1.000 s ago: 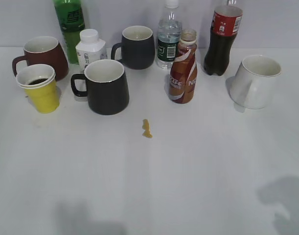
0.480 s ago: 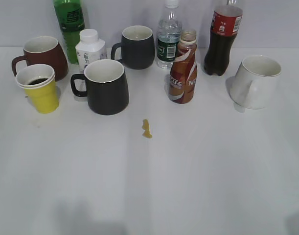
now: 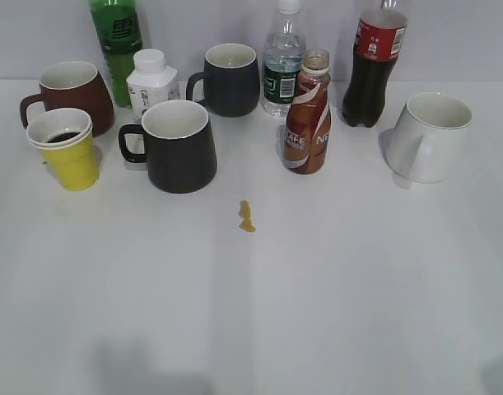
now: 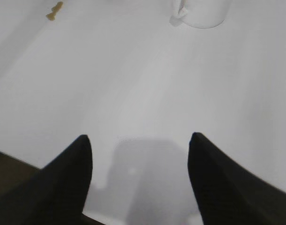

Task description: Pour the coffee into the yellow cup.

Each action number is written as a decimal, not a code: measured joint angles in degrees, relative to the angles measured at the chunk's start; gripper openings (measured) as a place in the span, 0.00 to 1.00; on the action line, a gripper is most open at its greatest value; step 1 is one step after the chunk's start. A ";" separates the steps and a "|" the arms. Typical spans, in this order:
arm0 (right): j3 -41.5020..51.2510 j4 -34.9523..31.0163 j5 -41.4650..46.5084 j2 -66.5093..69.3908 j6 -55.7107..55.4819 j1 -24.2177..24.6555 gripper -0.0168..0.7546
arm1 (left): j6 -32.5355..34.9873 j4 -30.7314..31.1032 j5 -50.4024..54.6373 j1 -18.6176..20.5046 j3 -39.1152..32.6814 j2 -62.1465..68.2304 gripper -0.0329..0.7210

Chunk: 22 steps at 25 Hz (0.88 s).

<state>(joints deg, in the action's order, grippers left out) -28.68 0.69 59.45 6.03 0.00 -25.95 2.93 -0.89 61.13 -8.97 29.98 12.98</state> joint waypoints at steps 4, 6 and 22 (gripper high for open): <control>0.00 -0.06 0.00 -0.18 0.00 5.26 0.65 | 0.00 0.00 0.00 2.07 0.00 -2.71 0.79; 0.00 -0.06 0.02 -0.64 0.00 10.43 0.65 | 0.00 0.00 0.00 3.71 0.00 -5.42 0.79; 0.00 -0.14 0.16 -6.52 0.00 21.15 0.65 | 0.02 0.04 0.04 9.59 0.00 -13.39 0.79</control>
<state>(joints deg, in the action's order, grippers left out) -28.68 0.55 59.61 -0.49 0.00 -4.80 2.95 -0.85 61.17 0.63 29.98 -0.41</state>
